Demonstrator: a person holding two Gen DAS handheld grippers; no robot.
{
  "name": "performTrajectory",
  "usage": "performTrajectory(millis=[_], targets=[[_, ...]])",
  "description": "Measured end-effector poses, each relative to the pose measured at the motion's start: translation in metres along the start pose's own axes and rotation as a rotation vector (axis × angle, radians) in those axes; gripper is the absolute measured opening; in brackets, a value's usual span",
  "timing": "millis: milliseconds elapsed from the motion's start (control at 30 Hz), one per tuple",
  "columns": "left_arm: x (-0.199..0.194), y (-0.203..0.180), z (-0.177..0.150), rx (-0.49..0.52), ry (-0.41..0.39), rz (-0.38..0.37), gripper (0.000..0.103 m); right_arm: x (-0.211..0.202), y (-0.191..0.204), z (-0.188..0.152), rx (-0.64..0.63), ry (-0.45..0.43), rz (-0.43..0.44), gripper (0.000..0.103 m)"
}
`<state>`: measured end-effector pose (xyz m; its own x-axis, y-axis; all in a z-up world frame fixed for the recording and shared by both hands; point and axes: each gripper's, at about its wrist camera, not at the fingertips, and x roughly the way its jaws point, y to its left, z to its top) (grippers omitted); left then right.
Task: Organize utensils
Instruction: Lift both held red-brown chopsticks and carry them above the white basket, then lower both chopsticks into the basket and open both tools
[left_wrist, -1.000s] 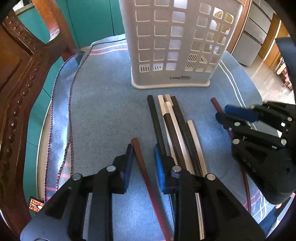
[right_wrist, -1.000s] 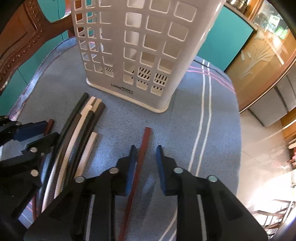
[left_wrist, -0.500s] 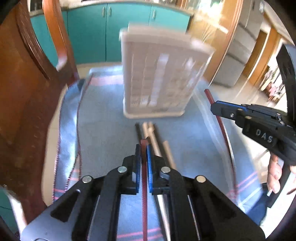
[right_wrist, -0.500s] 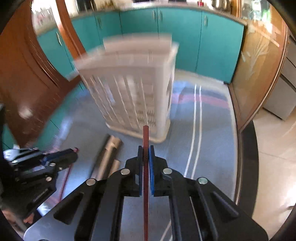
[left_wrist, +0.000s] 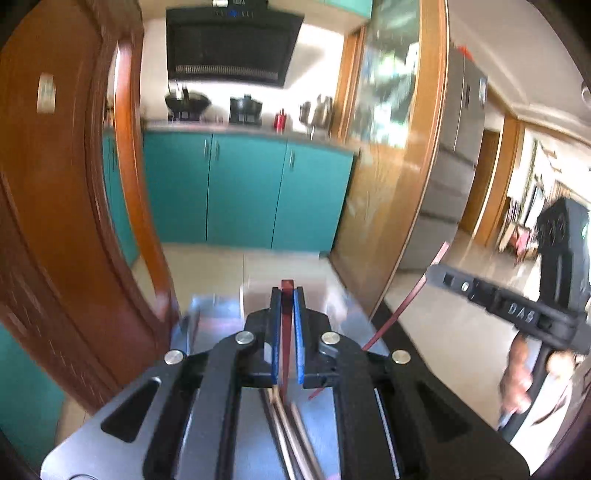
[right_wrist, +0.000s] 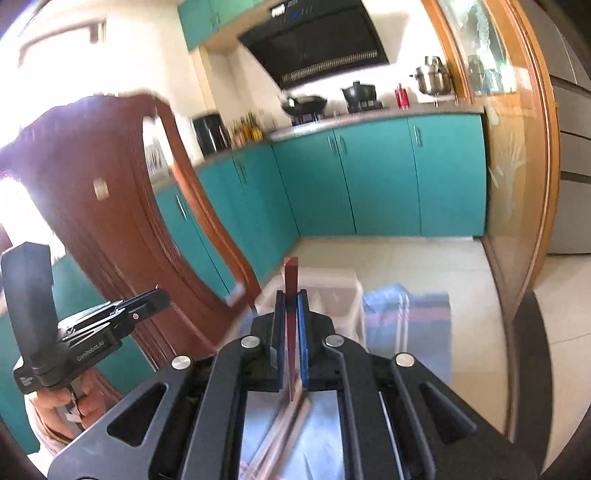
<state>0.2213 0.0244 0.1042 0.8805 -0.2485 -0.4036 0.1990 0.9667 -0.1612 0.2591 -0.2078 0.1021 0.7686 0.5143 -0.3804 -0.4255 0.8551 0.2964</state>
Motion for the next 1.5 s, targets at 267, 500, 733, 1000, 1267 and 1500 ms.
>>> performTrajectory(millis=[267,500,733,1000,1267,1500], targets=[[0.006,0.025,0.069,-0.111,-0.144,0.017,0.007,0.019,-0.019,0.055,0.130,-0.133,0.029,0.007],[-0.002,0.040,0.098,-0.169,-0.279,0.027,0.007,0.030,-0.037,0.058,0.111,-0.221,-0.124,0.007],[0.032,0.033,0.090,-0.188,-0.301,0.071,0.007,0.084,-0.045,0.027,0.051,-0.117,-0.207,0.007],[0.099,0.016,0.048,-0.112,-0.219,0.182,0.007,0.101,-0.049,-0.003,0.028,-0.075,-0.209,0.007],[0.105,0.022,0.015,-0.111,-0.145,0.204,0.009,0.058,-0.043,-0.008,-0.005,-0.140,-0.281,0.057],[0.062,0.033,-0.013,-0.152,-0.195,0.209,0.033,0.041,-0.011,-0.029,-0.109,0.114,-0.179,0.057]])
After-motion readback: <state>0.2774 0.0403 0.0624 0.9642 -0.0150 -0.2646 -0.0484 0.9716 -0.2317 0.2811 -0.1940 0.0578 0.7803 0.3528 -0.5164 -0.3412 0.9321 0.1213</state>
